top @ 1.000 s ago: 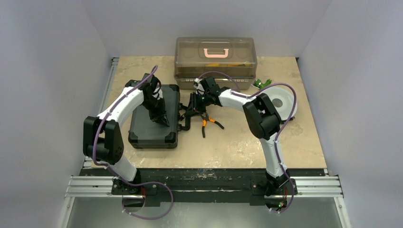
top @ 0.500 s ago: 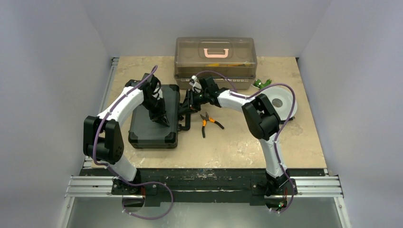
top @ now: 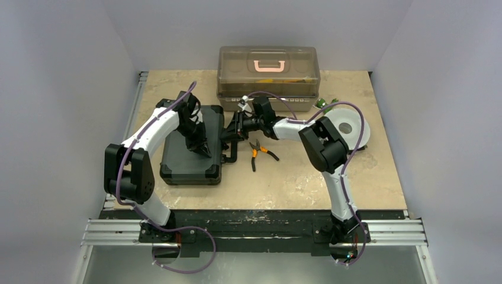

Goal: Pack up texas hold em set

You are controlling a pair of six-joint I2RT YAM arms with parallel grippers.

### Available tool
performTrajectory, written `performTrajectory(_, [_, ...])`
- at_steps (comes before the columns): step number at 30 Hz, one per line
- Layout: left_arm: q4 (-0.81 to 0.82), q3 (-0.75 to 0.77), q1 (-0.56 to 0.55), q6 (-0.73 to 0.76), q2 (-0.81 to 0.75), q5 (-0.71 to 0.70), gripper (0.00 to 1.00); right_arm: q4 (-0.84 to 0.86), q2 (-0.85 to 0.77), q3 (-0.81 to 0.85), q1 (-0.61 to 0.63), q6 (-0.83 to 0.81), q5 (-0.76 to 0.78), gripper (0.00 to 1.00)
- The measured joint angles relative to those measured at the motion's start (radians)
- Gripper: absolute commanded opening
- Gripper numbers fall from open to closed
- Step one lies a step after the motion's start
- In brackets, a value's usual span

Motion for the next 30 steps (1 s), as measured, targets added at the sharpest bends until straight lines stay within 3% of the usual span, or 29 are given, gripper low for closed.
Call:
performTrajectory(8, [-0.003,0.003,0.0,0.001,0.002,0.0,0.0,0.243,0.02,-0.064,0.001,0.19,-0.013,0.23])
performTrajectory(12, [-0.003,0.003,0.0,0.002,0.003,0.0,0.0,0.27,0.012,-0.089,-0.001,0.193,-0.002,0.22])
performTrajectory(19, [-0.003,0.003,0.0,0.004,0.002,0.002,0.0,-0.13,-0.113,-0.014,-0.006,-0.038,0.157,0.0])
performTrajectory(30, [-0.012,0.012,0.0,0.007,0.01,0.003,0.0,-0.593,-0.076,0.192,0.003,-0.233,0.422,0.0])
